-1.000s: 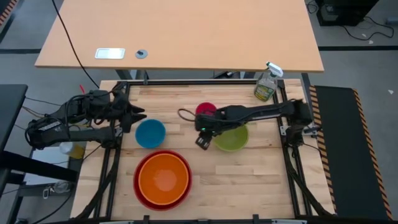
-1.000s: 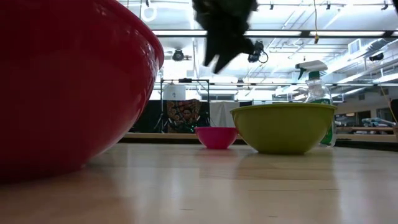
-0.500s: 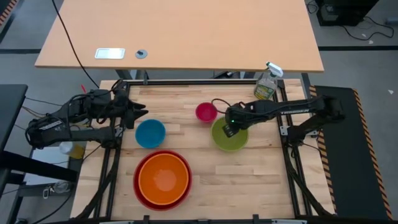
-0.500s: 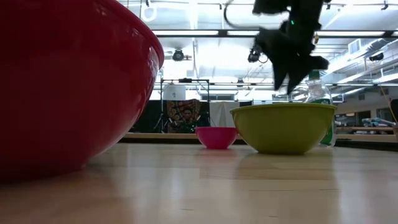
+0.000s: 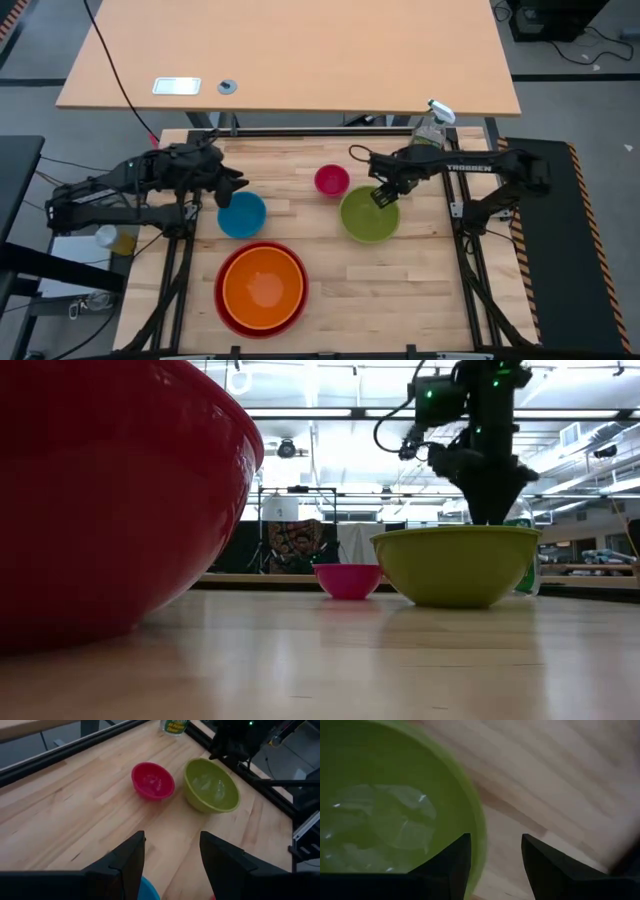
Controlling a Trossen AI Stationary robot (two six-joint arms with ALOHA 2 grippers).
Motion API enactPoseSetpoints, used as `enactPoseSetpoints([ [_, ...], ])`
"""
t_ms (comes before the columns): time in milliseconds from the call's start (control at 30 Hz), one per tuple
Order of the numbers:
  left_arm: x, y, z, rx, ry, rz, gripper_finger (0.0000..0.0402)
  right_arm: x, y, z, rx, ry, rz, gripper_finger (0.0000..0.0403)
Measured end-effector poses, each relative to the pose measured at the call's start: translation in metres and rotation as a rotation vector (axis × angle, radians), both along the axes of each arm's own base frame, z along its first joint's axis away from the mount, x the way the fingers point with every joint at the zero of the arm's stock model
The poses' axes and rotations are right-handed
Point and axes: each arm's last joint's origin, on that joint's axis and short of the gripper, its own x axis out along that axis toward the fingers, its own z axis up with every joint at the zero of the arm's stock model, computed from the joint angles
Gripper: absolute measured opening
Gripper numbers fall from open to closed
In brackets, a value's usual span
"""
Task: Nest bowls inside each other
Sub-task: Stack the green bowl on top of the orange bowl
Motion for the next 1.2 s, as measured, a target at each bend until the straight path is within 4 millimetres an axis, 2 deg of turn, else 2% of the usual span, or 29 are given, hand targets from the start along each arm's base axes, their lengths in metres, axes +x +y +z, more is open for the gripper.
enactPoseSetpoints([
  [267,0.002,0.0,-0.001,-0.014,0.005,0.007,0.0192,-0.008,-0.01,-0.037,0.101,-0.047,0.023,0.0181],
  [433,0.002,0.0,-0.001,-0.047,-0.009,0.028,0.0192,-0.011,-0.009,-0.047,0.086,-0.042,0.024,0.0162],
  [833,0.005,0.001,0.004,-0.035,-0.069,0.013,0.0192,-0.01,-0.008,-0.047,0.119,-0.078,-0.012,0.003],
  [1067,0.005,0.001,0.005,-0.035,-0.074,0.01,0.0192,-0.008,-0.008,-0.045,0.158,-0.096,-0.008,0.0023],
  [1200,0.005,0.001,0.005,-0.035,-0.073,0.01,0.0192,-0.006,-0.008,-0.037,0.165,-0.116,0.023,0.0024],
])
